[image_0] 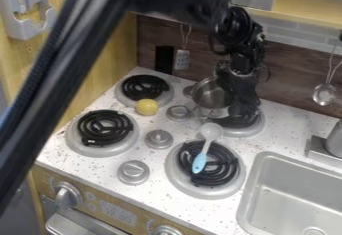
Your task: Moved the pot to the top right burner
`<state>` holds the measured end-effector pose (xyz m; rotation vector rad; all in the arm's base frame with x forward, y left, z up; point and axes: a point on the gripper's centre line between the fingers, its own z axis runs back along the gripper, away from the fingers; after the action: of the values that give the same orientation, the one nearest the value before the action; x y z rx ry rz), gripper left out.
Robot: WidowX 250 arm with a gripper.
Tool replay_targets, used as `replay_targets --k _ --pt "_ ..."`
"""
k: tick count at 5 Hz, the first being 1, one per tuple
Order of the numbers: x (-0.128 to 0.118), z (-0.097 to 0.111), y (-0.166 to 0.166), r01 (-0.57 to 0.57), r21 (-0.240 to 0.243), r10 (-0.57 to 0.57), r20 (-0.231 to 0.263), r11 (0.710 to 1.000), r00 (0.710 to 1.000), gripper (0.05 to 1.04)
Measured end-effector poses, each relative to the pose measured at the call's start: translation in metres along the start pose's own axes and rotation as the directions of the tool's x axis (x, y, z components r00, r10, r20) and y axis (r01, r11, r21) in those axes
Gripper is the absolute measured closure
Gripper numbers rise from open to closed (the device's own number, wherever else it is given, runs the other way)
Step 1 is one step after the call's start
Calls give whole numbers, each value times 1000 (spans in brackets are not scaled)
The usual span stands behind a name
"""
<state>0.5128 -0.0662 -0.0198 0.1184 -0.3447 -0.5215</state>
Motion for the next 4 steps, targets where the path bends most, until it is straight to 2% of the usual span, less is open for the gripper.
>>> replay_targets --k 2,3,4 --pt "21 -13 -8 21 4 -21 -2 1000 1000 1019" --pt "23 -18 -13 33 5 -33 -14 999 999 992" --pt "18 -23 -16 31 -1 -31 -21 1000 999 825"
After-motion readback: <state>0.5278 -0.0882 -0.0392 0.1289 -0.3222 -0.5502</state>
